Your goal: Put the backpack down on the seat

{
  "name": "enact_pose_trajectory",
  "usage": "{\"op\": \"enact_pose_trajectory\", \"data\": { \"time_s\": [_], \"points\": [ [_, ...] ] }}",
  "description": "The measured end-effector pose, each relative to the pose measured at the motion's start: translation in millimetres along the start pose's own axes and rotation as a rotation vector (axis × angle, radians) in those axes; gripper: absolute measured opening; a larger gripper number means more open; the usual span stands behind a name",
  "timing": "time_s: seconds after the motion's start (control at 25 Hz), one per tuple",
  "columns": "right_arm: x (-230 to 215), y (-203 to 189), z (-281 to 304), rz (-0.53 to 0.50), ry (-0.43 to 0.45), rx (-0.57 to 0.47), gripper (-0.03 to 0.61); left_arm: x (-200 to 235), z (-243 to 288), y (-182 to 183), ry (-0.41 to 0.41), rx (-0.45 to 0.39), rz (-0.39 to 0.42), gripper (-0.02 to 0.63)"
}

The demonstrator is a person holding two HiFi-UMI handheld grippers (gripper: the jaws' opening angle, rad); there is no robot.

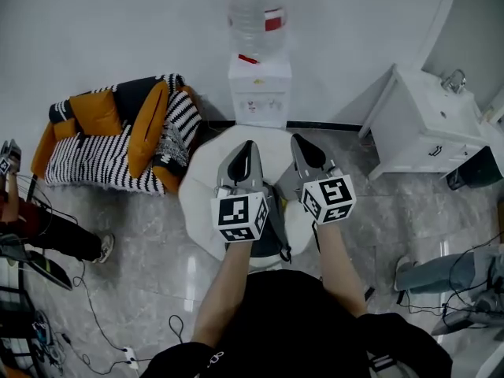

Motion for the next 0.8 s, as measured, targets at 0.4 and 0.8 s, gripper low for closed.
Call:
{"op": "enact_pose_trajectory", "data": {
  "time_s": [0.4,0.8],
  "points": [
    [-3.4,-2.7,-1.1,0.004,0.02,0.012,0.006,-16.2,12.4,-7.4,-0.053,0.036,0.068,-0.001],
    [4.1,-5.2,3.4,-0.001,0.043,0.01,0.006,-10.8,12.8,-15.6,-0.057,0.061,0.074,0.0]
  ]
}}
Point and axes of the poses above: the fingertips, and each gripper's own axes: z forward along the fingers, x to its left, y out of its top, the point moved 2 cm from there along -z, backward along the fingers, and after that the axes turned 7 degrees about -y, right-handed, at the moved point
